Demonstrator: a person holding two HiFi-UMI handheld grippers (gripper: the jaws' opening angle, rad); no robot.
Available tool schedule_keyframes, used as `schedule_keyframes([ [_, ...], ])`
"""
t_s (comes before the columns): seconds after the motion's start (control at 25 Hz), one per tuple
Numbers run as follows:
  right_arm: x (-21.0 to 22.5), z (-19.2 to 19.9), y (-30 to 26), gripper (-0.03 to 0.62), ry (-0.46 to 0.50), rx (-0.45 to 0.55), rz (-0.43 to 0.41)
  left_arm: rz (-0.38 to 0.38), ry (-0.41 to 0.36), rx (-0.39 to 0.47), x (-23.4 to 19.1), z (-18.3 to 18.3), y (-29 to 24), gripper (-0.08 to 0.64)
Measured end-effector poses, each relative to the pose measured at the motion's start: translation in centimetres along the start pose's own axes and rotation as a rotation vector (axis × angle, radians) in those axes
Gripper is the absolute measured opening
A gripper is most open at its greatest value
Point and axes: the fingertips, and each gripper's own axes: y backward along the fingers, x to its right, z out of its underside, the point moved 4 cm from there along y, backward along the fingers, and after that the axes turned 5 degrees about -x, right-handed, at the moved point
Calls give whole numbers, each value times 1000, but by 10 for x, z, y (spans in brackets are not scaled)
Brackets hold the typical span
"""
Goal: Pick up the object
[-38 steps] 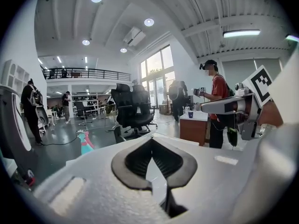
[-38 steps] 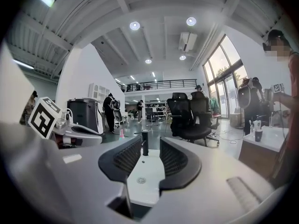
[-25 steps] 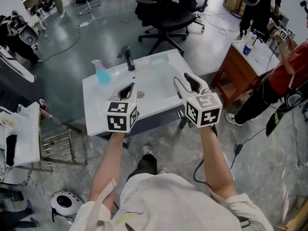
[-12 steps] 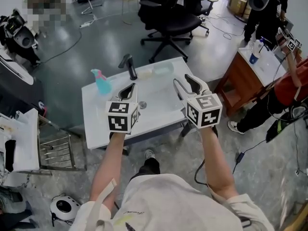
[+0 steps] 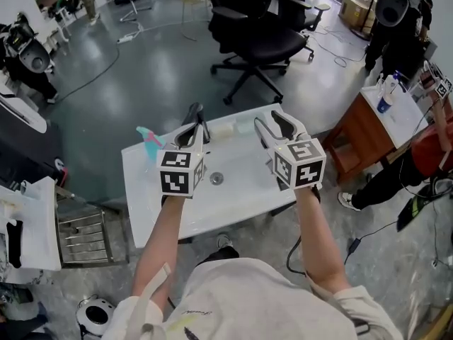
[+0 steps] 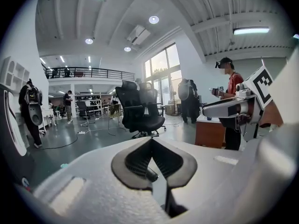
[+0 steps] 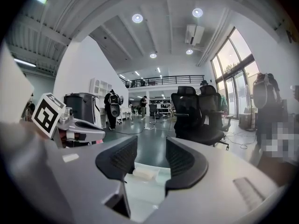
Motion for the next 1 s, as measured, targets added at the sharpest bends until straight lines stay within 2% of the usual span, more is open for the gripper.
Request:
schedule_keyframes([
  [0.24,1,-12,-46,178,5,-12,-8,3,42,21,-37,-8,-27,-2],
  [0.52,4,-22,-79,183,29,-24,-14,0,53,34,-62,-13,-48,-2],
  [1.0,27,-16,-101,186,31,-46,-56,-36,51,7,-64,-12,-70,-2],
])
